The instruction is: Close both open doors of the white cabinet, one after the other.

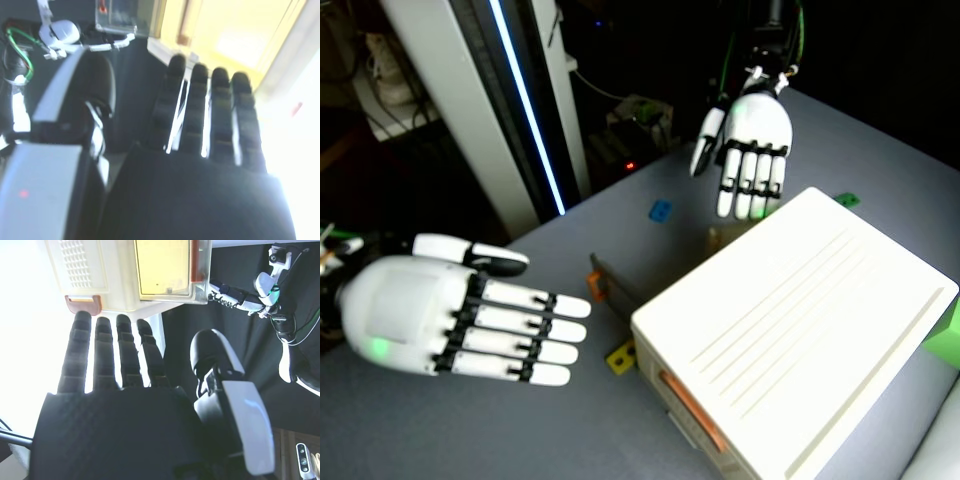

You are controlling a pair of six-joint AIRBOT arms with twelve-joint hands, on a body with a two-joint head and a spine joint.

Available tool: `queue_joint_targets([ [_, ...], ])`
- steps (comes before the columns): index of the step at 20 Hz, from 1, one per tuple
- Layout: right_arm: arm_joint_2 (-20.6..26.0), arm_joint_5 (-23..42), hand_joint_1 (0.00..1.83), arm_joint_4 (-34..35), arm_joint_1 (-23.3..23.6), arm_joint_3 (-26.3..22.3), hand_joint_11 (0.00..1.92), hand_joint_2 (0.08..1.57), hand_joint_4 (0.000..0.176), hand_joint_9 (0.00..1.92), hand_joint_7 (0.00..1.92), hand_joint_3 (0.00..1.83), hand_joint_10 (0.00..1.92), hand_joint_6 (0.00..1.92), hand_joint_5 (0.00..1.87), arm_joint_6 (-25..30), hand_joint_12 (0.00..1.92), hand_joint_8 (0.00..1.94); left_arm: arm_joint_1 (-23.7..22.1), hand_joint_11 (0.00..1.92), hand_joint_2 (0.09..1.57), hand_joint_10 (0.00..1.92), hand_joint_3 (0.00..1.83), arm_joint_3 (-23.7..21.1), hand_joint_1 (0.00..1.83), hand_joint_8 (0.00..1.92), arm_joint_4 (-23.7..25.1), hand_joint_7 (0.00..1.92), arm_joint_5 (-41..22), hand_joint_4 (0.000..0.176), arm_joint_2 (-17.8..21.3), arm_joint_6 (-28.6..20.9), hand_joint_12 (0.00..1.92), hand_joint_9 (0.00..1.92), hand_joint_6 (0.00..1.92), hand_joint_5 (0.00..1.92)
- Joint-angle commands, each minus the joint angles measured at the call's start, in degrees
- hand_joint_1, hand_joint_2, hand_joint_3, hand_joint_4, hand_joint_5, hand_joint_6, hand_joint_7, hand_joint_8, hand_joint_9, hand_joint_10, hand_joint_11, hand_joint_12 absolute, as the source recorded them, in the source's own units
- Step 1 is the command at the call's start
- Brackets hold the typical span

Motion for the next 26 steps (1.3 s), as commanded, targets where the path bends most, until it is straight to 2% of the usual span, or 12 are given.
queue_joint_targets([
  [1,-0.2,6.3,0.05,2.1,0.4,0.3,0.08,1.45,0.004,0.03,0.08,0.0,0.0,0.0,0.11,0.4,0.0,0.0,-0.9,0.03,1.43,0.0,0.0,0.1,0.05,0.0,-0.4,0.03,-6.0,0.0,-0.3,-0.2,0.03,0.03,0.0,0.08],
  [4,-0.3,6.3,0.06,2.1,0.4,0.3,0.08,1.45,0.0,0.04,0.09,0.0,0.0,0.0,0.11,0.4,0.0,0.0,-2.0,0.05,1.42,0.0,0.0,0.5,0.1,0.0,0.4,0.04,-4.9,0.0,-0.8,-0.2,0.04,0.03,0.01,0.1],
  [8,-0.3,6.3,0.06,2.0,0.4,0.3,0.09,1.45,0.001,0.04,0.09,0.0,0.0,0.0,0.11,0.5,0.0,0.0,-2.3,0.03,1.43,0.0,0.0,0.1,0.06,0.0,1.7,0.05,-5.0,0.0,-0.5,-1.0,0.03,0.03,0.0,0.09],
  [9,-0.3,6.3,0.08,2.0,0.4,0.2,0.09,1.45,0.004,0.05,0.1,0.0,0.0,0.0,0.11,0.5,0.0,0.0,-2.2,0.01,1.43,0.0,0.0,-0.1,0.02,0.0,1.9,0.04,-5.1,0.0,-0.3,-1.2,0.02,0.02,0.0,0.09],
  [10,-0.3,6.3,0.06,2.0,0.4,0.2,0.08,1.45,0.014,0.04,0.09,0.0,0.0,0.0,0.11,0.5,0.0,0.0,-2.2,0.0,1.43,0.0,0.0,-0.2,0.01,0.0,2.0,0.05,-5.1,0.0,-0.2,-1.3,0.02,0.02,0.0,0.09],
  [11,-0.3,6.3,0.06,2.0,0.4,0.2,0.08,1.46,0.003,0.04,0.09,0.0,0.0,0.0,0.1,0.5,0.0,0.0,-2.1,0.02,1.43,0.01,0.0,-0.4,0.04,0.01,2.2,0.07,-5.3,0.0,0.0,-1.5,0.03,0.04,0.01,0.11],
  [13,-0.3,6.3,0.08,1.4,0.4,0.2,0.08,1.46,0.0,0.04,0.08,0.0,0.0,0.0,0.11,0.8,0.0,0.0,-1.7,0.04,1.42,0.01,0.0,-1.1,0.08,0.01,2.7,0.11,-6.1,0.0,0.7,-2.1,0.04,0.08,0.01,0.14],
  [15,-0.2,6.4,0.08,0.6,0.4,0.0,0.06,1.46,0.01,0.02,0.05,0.0,0.0,0.0,0.1,1.1,0.0,0.0,-0.4,0.03,1.42,0.0,0.0,-2.1,0.07,0.0,2.7,0.09,-7.7,0.0,1.8,-2.3,0.04,0.07,0.0,0.13],
  [17,-0.2,6.4,0.02,-0.6,0.4,-0.5,0.06,1.46,0.03,0.01,0.07,0.0,0.0,0.0,0.09,1.4,0.0,0.0,1.4,0.05,1.41,0.0,0.0,-3.3,0.08,0.0,2.4,0.06,-9.2,0.0,3.3,-2.7,0.05,0.05,0.0,0.1],
  [19,0.0,6.4,0.02,-2.0,0.4,-1.1,0.01,1.46,0.002,0.0,0.02,0.0,0.0,0.0,0.06,1.6,0.0,0.0,3.7,0.04,1.42,0.0,0.0,-4.7,0.01,0.0,1.2,0.03,-10.9,0.0,5.2,-2.6,0.05,0.03,0.0,0.06],
  [20,0.2,6.4,0.01,-2.7,0.4,-1.4,0.0,1.44,0.0,0.0,0.0,0.0,0.0,0.0,0.06,1.6,0.0,0.0,5.0,0.02,1.44,0.0,0.01,-5.3,0.0,0.0,0.2,0.0,-11.7,0.0,6.2,-2.3,0.04,0.0,0.0,0.0],
  [26,0.4,4.3,0.0,-4.8,0.7,-2.0,0.0,1.42,0.0,0.0,0.0,0.0,0.0,0.0,0.0,0.7,0.0,0.0,11.0,0.0,1.46,0.0,0.01,-8.0,0.0,0.0,-9.6,0.0,-17.7,0.0,10.1,3.7,0.0,0.0,0.0,0.0],
])
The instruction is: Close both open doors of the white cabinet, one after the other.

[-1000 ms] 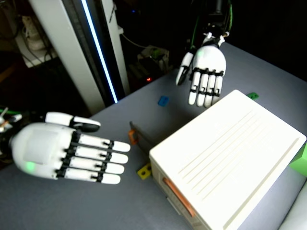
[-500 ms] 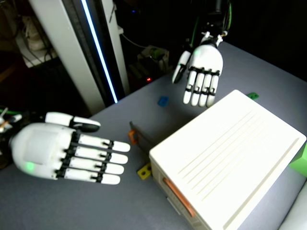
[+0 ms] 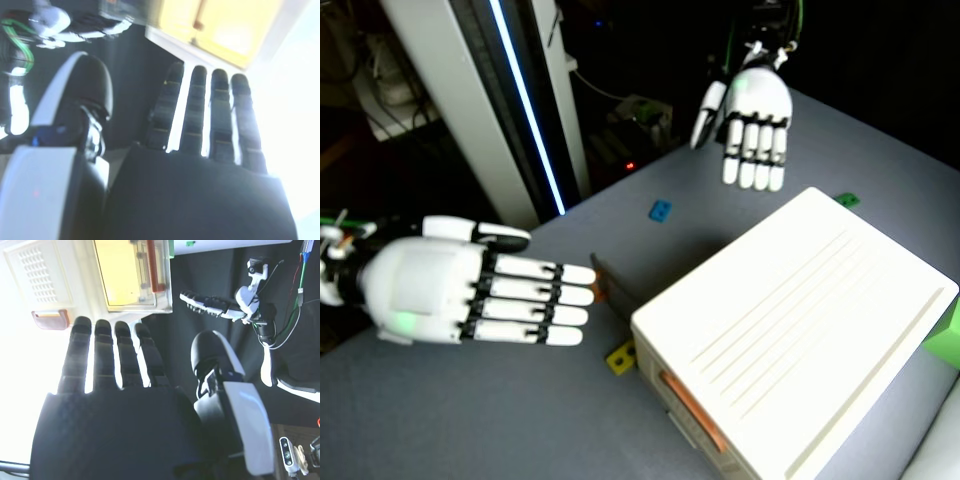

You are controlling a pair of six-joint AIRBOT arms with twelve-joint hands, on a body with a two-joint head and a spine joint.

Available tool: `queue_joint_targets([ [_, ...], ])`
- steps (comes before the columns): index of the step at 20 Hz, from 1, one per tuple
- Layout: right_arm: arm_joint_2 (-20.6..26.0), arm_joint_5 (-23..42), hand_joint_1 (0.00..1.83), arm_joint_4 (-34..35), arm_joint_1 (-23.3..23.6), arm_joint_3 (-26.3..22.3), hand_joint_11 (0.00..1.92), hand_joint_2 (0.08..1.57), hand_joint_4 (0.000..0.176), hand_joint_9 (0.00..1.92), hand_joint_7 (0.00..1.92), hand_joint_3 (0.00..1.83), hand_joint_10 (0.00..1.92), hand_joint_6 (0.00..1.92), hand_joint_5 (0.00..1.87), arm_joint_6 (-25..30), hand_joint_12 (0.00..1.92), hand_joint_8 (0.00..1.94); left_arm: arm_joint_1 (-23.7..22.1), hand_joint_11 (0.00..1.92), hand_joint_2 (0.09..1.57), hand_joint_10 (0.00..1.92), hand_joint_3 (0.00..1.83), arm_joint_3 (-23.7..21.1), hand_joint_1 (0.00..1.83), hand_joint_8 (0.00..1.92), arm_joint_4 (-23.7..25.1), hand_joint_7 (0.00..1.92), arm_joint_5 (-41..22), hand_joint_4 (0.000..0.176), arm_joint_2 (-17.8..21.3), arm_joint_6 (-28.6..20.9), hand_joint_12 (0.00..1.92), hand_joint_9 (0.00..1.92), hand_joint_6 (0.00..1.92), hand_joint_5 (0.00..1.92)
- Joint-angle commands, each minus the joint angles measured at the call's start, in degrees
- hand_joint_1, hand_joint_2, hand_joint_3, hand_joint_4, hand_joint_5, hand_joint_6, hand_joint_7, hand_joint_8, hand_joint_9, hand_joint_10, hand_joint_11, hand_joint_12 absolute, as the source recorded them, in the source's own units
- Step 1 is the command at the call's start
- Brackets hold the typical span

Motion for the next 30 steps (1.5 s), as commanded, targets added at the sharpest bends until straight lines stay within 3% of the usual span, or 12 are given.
queue_joint_targets([
  [1,-0.1,4.9,0.0,1.4,0.8,-0.1,0.0,1.42,0.0,0.0,0.0,0.0,0.0,0.0,0.0,-0.2,0.0,0.0,0.0,0.05,1.46,0.01,0.01,-0.2,0.0,0.0,-1.6,0.0,-8.2,0.0,0.6,0.5,0.02,0.01,0.0,0.0],
  [2,-0.3,3.5,0.0,0.9,1.4,0.0,0.0,1.42,0.0,0.0,0.0,0.0,0.0,0.0,0.01,-0.8,0.0,0.0,1.5,0.01,1.44,0.01,0.0,-0.8,0.0,0.01,-3.7,0.06,-10.0,0.0,1.2,1.6,0.31,0.08,0.0,0.02],
  [7,-1.4,-0.3,0.0,-1.2,4.1,0.9,0.0,1.41,0.0,0.0,0.0,0.0,0.0,0.0,0.0,-0.9,0.0,0.0,7.4,0.0,1.44,0.01,0.0,-2.4,0.0,0.01,-9.3,0.13,-16.3,0.0,2.1,3.6,0.59,0.15,0.01,0.07],
  [10,-2.1,-2.3,0.0,-3.1,5.7,1.2,0.0,1.42,0.0,0.0,0.0,0.0,0.0,0.0,0.0,-0.9,0.0,0.0,7.6,0.0,1.42,0.01,0.0,-2.4,0.0,0.0,-10.0,0.11,-16.7,0.0,1.8,4.0,0.61,0.14,0.0,0.06],
  [14,-2.6,-2.8,0.0,-3.7,6.4,1.2,0.0,1.43,0.0,0.0,0.0,0.0,0.0,0.0,0.0,-0.9,0.0,0.0,7.6,0.0,1.41,0.01,0.0,-2.4,0.0,0.0,-10.6,0.04,-17.4,0.0,1.6,4.2,0.42,0.06,0.0,0.03],
  [21,-3.9,-2.9,0.0,-5.4,8.3,1.4,0.0,1.44,0.0,0.0,0.0,0.01,0.0,0.0,0.0,-0.8,0.0,0.0,7.7,0.0,1.41,0.0,0.0,-2.4,0.0,0.0,-10.8,0.07,-17.7,0.0,1.5,4.3,0.43,0.08,0.0,0.04],
  [23,-4.4,-3.1,0.0,-5.9,9.0,1.5,0.0,1.44,0.0,0.0,0.0,0.0,0.0,0.0,0.0,-0.8,0.0,0.0,7.8,0.0,1.4,0.01,0.0,-2.4,0.0,0.01,-10.9,0.1,-17.7,0.0,1.5,4.3,0.54,0.11,0.0,0.06],
  [28,-5.6,-3.2,0.0,-6.7,10.4,1.9,0.0,1.45,0.0,0.0,0.0,0.0,0.0,0.0,0.0,-0.7,0.0,0.0,7.8,0.0,1.4,0.0,0.0,-2.4,0.0,0.0,-11.1,0.06,-17.7,0.0,1.4,4.3,0.42,0.07,0.0,0.04],
  [30,-6.1,-3.2,0.0,-7.1,11.3,2.1,0.0,1.46,0.0,0.0,0.0,0.01,0.0,0.0,0.0,-0.7,0.0,0.0,7.9,0.0,1.38,0.01,0.0,-2.4,0.0,0.0,-11.1,0.07,-17.7,0.0,1.4,4.3,0.48,0.09,0.0,0.04],
])
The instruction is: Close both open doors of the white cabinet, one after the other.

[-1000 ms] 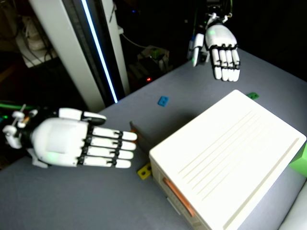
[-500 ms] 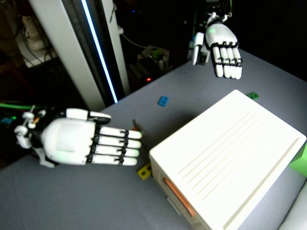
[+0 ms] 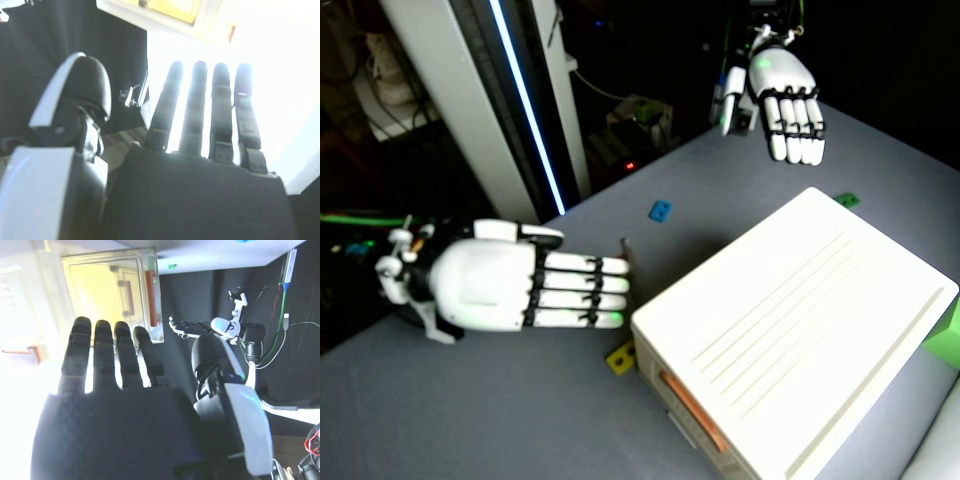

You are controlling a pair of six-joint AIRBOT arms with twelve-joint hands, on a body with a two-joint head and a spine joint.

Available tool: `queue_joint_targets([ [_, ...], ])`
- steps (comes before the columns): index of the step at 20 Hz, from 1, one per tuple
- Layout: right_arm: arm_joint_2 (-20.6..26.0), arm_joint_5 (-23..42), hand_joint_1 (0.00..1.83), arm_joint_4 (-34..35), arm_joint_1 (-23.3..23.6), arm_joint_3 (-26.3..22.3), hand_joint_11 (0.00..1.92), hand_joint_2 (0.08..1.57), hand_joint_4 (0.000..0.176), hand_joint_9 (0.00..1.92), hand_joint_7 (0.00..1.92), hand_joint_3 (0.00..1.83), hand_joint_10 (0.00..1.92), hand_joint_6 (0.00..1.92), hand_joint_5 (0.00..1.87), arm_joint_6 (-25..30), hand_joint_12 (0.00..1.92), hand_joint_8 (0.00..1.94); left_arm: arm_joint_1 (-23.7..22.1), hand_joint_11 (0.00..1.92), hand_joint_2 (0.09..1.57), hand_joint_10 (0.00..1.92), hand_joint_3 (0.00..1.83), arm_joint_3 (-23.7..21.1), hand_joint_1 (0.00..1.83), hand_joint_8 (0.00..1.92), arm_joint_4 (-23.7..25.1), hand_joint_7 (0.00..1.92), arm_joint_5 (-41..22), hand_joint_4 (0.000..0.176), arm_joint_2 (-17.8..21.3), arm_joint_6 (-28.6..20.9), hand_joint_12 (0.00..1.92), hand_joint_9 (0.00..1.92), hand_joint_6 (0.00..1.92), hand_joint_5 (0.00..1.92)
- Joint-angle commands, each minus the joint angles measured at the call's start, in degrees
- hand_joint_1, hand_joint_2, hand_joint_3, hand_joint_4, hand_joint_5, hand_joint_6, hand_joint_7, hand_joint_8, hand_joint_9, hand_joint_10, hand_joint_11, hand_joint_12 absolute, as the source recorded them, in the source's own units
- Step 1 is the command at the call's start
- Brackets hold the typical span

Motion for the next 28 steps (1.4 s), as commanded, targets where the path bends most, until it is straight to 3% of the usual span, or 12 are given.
queue_joint_targets([
  [1,-0.3,6.4,0.0,1.4,1.1,0.3,0.0,1.46,0.0,0.0,0.0,0.01,0.0,0.0,0.0,0.5,0.0,0.0,-0.2,0.0,1.38,0.01,0.0,0.0,0.0,0.0,-0.5,0.07,-7.1,0.0,-0.1,0.0,0.48,0.09,0.0,0.04],
  [3,-1.1,6.4,0.0,1.2,1.5,0.8,0.0,1.47,0.0,0.0,0.0,0.01,0.0,0.0,0.0,0.9,0.0,0.0,-0.2,0.0,1.39,0.0,0.0,0.0,0.0,0.0,-0.5,0.06,-7.1,0.0,-0.1,0.0,0.36,0.06,0.0,0.03],
  [13,-3.9,6.1,0.0,0.0,4.3,2.0,0.0,1.5,0.0,0.0,0.0,0.01,0.0,0.0,0.0,1.4,0.0,0.0,0.1,0.0,1.39,0.0,0.0,0.0,0.0,0.0,-0.7,0.05,-7.0,0.0,-0.5,-0.1,0.34,0.05,0.0,0.03],
  [16,-4.5,5.7,0.0,-0.2,5.1,2.5,0.0,1.5,0.0,0.0,0.0,0.01,0.0,0.0,0.01,1.4,0.0,0.0,0.1,0.0,1.39,0.01,0.0,0.1,0.0,0.0,-0.7,0.08,-7.0,0.0,-0.5,-0.1,0.47,0.1,0.0,0.06],
  [19,-5.4,4.9,0.0,-0.2,5.9,3.3,0.0,1.5,0.0,0.0,0.0,0.01,0.0,0.0,0.01,1.4,0.0,0.0,0.2,0.0,1.39,0.0,0.0,0.1,0.0,0.0,-0.8,0.06,-7.0,0.0,-0.7,-0.1,0.38,0.07,0.0,0.05],
  [28,-7.8,2.8,0.0,-0.2,8.0,5.4,0.0,1.46,0.0,0.0,0.0,0.0,0.0,0.01,0.04,1.4,0.0,0.0,0.7,0.0,1.4,0.01,0.0,0.2,0.0,0.0,-1.1,0.09,-7.1,0.0,-1.1,-0.3,0.49,0.11,0.01,0.08],
])
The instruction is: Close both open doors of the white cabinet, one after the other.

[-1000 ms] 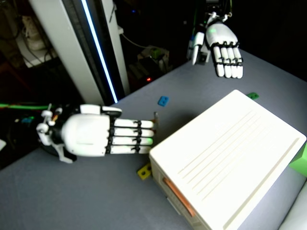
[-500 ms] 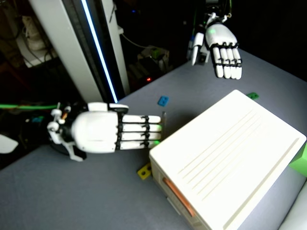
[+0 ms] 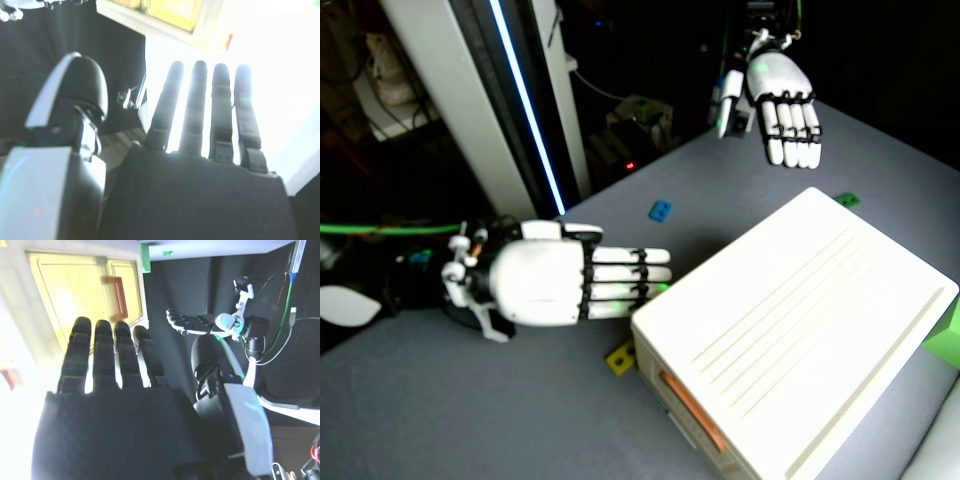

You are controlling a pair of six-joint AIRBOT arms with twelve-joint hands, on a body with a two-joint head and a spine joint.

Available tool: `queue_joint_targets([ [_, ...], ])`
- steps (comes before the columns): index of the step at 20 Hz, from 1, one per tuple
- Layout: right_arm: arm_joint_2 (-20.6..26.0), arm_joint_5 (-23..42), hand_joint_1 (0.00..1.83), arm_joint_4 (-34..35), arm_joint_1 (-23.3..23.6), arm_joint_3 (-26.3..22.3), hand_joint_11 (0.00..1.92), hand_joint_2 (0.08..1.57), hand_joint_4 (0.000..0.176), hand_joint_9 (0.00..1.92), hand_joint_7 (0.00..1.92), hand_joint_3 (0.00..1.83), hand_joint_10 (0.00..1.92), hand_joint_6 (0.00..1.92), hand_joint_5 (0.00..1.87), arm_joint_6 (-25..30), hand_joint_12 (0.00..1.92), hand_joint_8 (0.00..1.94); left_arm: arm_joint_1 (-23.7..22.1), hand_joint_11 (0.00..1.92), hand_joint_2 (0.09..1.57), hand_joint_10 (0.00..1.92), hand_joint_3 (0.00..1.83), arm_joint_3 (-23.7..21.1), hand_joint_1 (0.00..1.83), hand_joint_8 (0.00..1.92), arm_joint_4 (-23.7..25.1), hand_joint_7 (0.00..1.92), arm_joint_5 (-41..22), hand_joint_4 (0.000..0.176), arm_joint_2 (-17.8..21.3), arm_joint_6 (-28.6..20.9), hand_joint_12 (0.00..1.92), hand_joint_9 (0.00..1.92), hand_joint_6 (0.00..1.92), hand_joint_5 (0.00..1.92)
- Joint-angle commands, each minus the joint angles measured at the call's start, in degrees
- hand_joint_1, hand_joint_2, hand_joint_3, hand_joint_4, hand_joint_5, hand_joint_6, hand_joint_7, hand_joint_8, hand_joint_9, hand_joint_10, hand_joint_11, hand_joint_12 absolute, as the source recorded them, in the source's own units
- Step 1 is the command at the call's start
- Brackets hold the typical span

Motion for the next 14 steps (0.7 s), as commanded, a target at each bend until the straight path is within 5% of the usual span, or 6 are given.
queue_joint_targets([
  [1,0.0,6.4,0.0,1.8,0.7,0.2,0.01,1.47,0.0,0.0,0.01,0.0,0.0,0.01,0.05,0.3,0.0,0.0,-0.2,0.0,1.41,0.01,0.0,0.2,0.0,0.0,-0.3,0.09,-7.1,0.0,-0.2,-0.3,0.5,0.12,0.0,0.07],
  [8,2.7,10.9,0.0,1.7,0.5,-2.5,0.0,1.48,0.0,0.0,0.0,0.0,0.0,0.0,0.01,3.3,0.0,0.0,0.5,0.0,1.39,0.0,0.0,0.0,0.0,0.0,-1.4,0.04,-9.7,0.0,-0.1,-0.4,0.35,0.05,0.0,0.05],
  [12,8.3,19.8,0.0,5.9,-4.6,-6.2,0.01,1.45,0.0,0.04,0.05,0.0,0.0,0.0,0.05,3.9,0.0,0.0,2.0,0.0,1.43,0.01,0.01,-0.5,0.0,0.01,-2.7,0.07,-14.9,0.0,0.2,-0.4,0.36,0.09,0.01,0.09],
  [14,10.0,25.9,0.0,9.7,-7.8,-7.1,0.0,1.41,0.0,0.01,0.02,0.0,0.0,0.0,0.05,3.9,0.0,0.0,2.4,0.0,1.44,0.0,0.0,-0.6,0.0,0.0,-3.2,0.09,-17.6,0.0,0.3,-0.4,0.22,0.09,0.01,0.12],
])
